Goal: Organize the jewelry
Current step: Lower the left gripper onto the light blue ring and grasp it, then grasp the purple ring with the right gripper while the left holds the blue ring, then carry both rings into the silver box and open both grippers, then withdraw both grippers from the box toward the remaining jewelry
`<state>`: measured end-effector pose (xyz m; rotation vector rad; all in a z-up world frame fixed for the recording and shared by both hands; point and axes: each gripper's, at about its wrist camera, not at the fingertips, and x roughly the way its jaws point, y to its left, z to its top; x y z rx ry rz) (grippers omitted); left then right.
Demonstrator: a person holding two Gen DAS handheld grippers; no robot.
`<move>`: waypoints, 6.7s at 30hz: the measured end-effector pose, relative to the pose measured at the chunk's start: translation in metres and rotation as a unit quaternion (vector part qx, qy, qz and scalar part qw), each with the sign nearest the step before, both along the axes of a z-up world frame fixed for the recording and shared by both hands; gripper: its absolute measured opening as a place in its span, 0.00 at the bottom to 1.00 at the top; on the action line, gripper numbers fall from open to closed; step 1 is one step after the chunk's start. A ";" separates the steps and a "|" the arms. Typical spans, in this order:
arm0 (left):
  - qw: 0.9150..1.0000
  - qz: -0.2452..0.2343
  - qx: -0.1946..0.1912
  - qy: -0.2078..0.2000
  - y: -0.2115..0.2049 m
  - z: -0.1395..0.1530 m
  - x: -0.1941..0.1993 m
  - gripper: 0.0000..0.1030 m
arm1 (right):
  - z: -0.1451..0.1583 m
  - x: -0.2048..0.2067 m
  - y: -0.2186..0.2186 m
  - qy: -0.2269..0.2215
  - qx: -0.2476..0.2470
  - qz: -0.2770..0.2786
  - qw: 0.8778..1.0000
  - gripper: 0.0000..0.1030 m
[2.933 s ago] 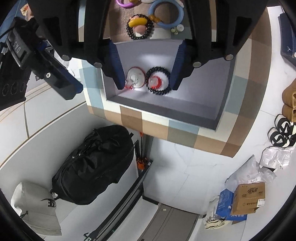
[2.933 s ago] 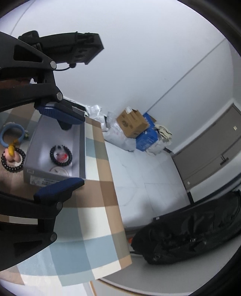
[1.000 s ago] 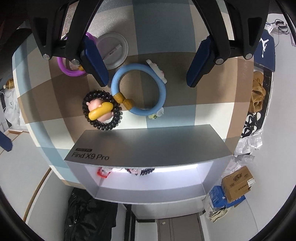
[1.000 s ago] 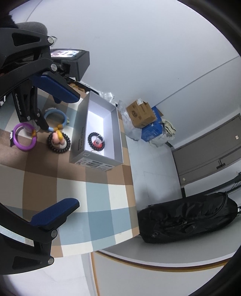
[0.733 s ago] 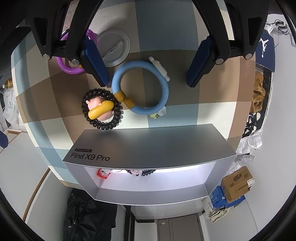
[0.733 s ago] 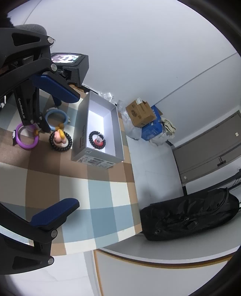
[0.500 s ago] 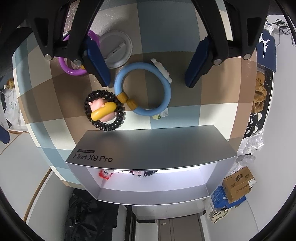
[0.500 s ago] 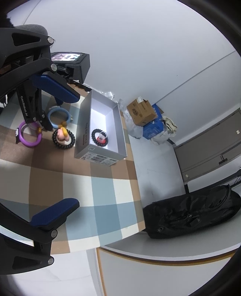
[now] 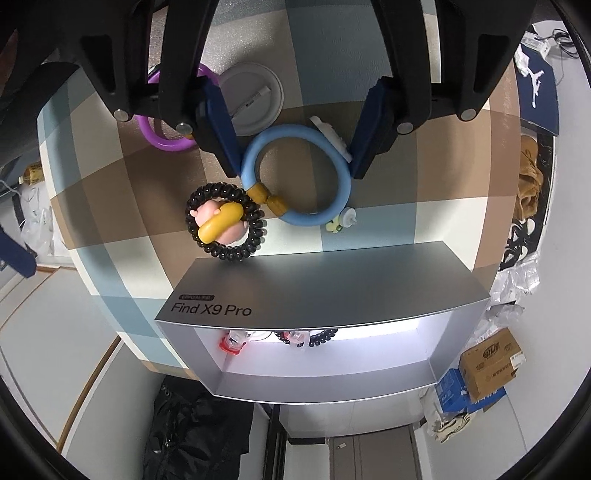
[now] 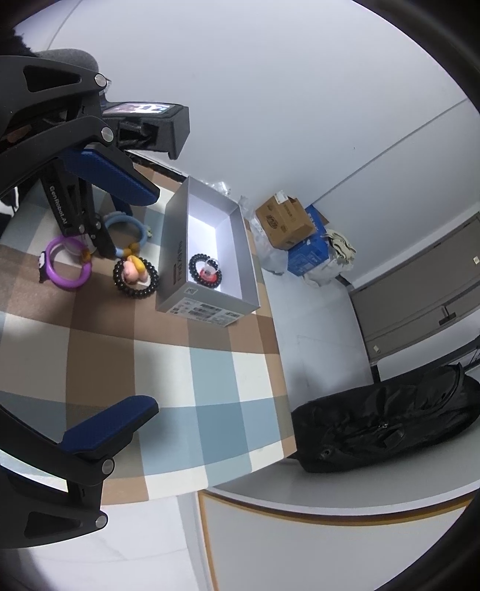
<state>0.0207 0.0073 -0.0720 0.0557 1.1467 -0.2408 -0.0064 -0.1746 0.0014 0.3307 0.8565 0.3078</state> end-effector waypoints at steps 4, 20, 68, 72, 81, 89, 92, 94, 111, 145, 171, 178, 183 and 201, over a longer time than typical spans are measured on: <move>1.000 0.010 -0.019 0.006 0.003 0.001 0.000 0.53 | -0.002 0.000 0.001 0.002 -0.005 0.002 1.000 1.00; 0.997 0.031 -0.064 0.000 0.025 0.014 -0.007 0.53 | -0.017 -0.006 0.016 0.024 -0.030 0.025 0.999 1.00; 0.980 0.077 -0.178 -0.037 0.055 0.046 -0.001 0.53 | -0.039 -0.007 0.090 0.034 -0.152 0.139 0.978 0.50; 0.978 0.083 -0.188 -0.042 0.056 0.049 0.003 0.53 | -0.030 -0.003 0.085 0.025 -0.133 0.127 0.983 0.50; 0.968 0.082 -0.225 -0.068 0.059 0.065 0.017 0.53 | -0.012 0.016 0.068 0.012 -0.065 0.094 0.993 0.50; 0.958 0.101 -0.256 -0.080 0.067 0.068 0.033 0.53 | 0.006 0.039 0.066 -0.012 -0.030 0.081 0.996 0.50; 0.956 0.105 -0.265 -0.074 0.068 0.066 0.042 0.53 | 0.008 0.050 0.067 -0.013 -0.018 0.081 0.996 0.50; 0.955 0.107 -0.266 -0.070 0.069 0.065 0.049 0.53 | 0.008 0.058 0.067 -0.015 -0.013 0.082 0.996 0.50; 0.958 0.116 -0.260 -0.038 0.063 0.048 0.084 0.53 | -0.013 0.102 0.062 0.010 0.010 0.073 0.997 0.50; 0.962 0.101 -0.252 -0.023 0.057 0.048 0.086 0.76 | -0.004 0.105 0.038 -0.007 0.052 0.030 0.998 0.88; 0.982 0.087 -0.134 -0.102 0.038 0.061 0.017 0.76 | 0.002 0.042 0.027 -0.033 -0.003 0.009 0.999 1.00; 0.985 0.092 -0.116 -0.087 0.038 0.048 -0.002 0.76 | -0.004 0.028 0.022 -0.022 -0.011 0.008 1.000 1.00; 0.990 0.083 -0.089 -0.077 0.032 0.039 -0.012 0.76 | -0.005 0.016 0.020 -0.015 -0.013 0.012 1.000 1.00; 0.997 -0.007 -0.056 -0.043 0.001 0.014 -0.035 0.77 | -0.016 0.000 0.005 0.020 -0.016 -0.011 1.000 1.00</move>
